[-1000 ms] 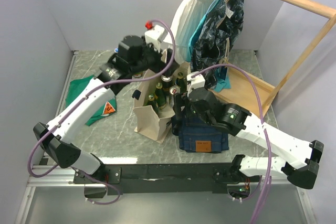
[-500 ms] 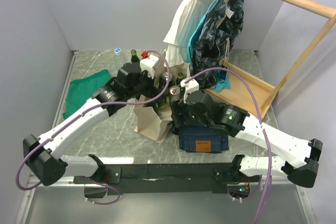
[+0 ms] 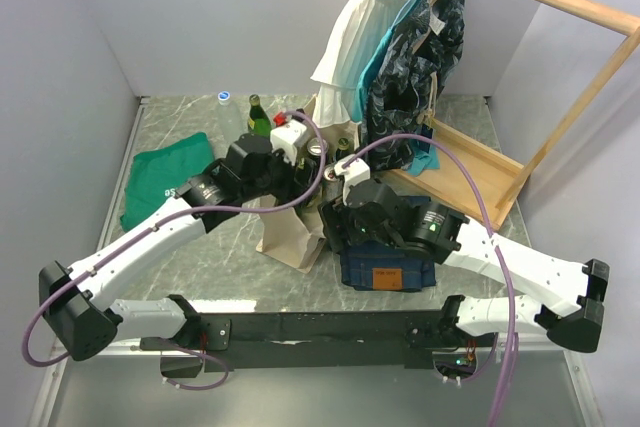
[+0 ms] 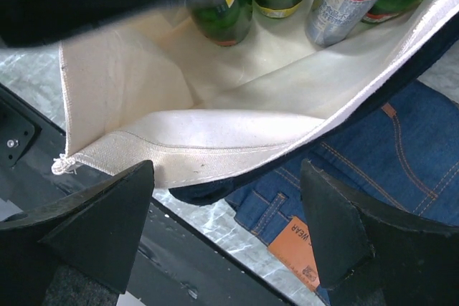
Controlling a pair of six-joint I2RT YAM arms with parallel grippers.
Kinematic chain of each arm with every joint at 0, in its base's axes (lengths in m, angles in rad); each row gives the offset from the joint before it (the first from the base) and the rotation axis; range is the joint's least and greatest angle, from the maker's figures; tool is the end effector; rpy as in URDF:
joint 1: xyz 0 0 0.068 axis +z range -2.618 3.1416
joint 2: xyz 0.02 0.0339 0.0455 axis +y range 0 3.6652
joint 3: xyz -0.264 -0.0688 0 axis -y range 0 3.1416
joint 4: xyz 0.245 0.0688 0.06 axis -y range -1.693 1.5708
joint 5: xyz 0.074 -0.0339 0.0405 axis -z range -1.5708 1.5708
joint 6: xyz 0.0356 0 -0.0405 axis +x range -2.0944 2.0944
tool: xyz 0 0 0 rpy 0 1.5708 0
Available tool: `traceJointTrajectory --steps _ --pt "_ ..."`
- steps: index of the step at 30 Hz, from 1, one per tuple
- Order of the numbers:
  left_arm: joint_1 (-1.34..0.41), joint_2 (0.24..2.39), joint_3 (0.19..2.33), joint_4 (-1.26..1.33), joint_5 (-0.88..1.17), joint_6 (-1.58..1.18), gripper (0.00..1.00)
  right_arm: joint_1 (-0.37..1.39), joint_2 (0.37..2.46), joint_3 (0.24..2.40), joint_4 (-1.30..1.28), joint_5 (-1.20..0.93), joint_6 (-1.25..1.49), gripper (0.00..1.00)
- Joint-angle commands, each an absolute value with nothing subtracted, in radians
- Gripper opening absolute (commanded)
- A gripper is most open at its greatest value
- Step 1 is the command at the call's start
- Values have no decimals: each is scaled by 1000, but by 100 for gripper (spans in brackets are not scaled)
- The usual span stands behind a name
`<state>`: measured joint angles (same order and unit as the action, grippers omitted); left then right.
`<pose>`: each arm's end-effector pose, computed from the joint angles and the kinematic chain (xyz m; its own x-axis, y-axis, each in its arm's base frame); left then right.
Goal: Take the beverage out of the canvas bag
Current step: Take out the drink from the canvas bag.
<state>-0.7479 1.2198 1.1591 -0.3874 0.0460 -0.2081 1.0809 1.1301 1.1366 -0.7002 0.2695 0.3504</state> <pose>0.2013 -0.1890 0.3590 -0.4574 0.1428 -0.8777 0.6288 0.7498 -0.2057 0.1191 0.2031 0.3446 -0.5415 -0.3122 -0.7806 -0.6051 0.7893 0.1040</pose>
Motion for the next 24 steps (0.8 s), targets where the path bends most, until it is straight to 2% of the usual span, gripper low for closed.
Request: traceJointTrajectory --steps 1,10,21,24 --pt "-764 1197 1114 -406 49 -232 83 1104 1128 1144 -732 359 370 89" --pt "-798 1164 1037 -440 14 -262 80 1103 1095 1173 -782 678 463 93" --pt "-807 1115 971 -488 3 -273 75 1103 1114 1180 -798 664 492 94" --pt "-808 1094 976 -477 -61 -278 76 1103 1114 1174 -779 641 488 94"
